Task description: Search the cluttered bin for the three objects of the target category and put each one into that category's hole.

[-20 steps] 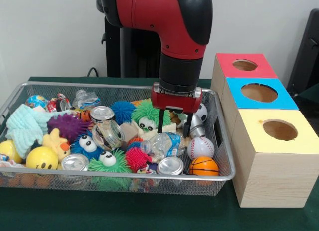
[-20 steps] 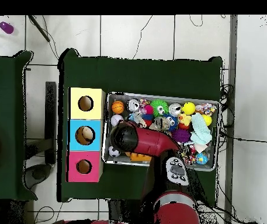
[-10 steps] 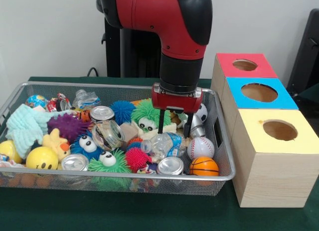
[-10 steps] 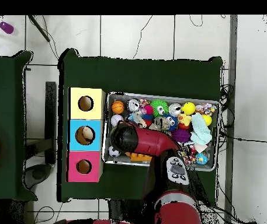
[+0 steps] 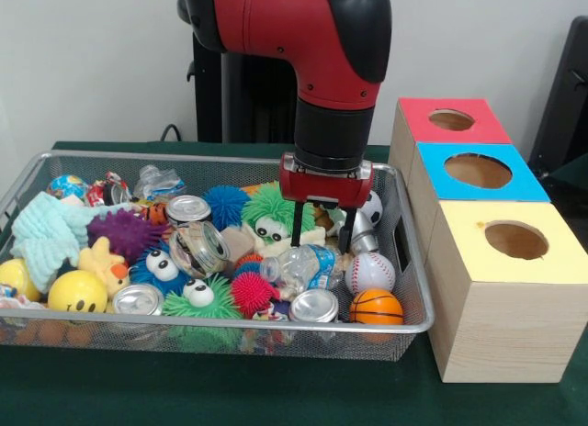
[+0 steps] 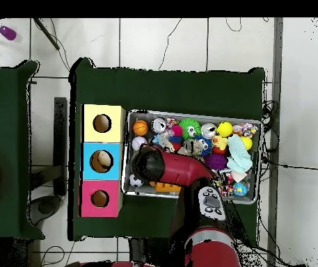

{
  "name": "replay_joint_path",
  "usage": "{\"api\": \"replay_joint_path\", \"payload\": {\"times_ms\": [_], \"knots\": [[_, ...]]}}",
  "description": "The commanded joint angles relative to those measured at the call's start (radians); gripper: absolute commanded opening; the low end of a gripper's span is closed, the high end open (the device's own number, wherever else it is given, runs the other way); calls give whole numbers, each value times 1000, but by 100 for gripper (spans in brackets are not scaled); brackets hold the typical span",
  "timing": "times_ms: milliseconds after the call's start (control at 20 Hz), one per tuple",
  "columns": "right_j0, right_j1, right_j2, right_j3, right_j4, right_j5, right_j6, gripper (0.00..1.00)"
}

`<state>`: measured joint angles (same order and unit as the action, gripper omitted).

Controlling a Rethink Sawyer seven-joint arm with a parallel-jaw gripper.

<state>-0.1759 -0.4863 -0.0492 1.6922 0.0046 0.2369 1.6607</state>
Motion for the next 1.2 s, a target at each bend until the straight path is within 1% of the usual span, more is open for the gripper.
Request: {"api": "replay_joint_path", "payload": {"times_ms": [50, 150, 200, 400, 550, 650, 1200], "knots": [[-37, 4, 107, -14, -45, -76, 92, 100], [-41, 2, 112, -10, -50, -82, 95, 100], [-41, 0, 116, -10, -69, -92, 85, 0], [-15, 6, 89, -27, -80, -84, 82, 0], [-24, 3, 98, -24, -82, -77, 84, 0], [-21, 4, 90, -24, -67, -73, 105, 0], [-29, 2, 105, -19, -75, -74, 93, 0]]}}
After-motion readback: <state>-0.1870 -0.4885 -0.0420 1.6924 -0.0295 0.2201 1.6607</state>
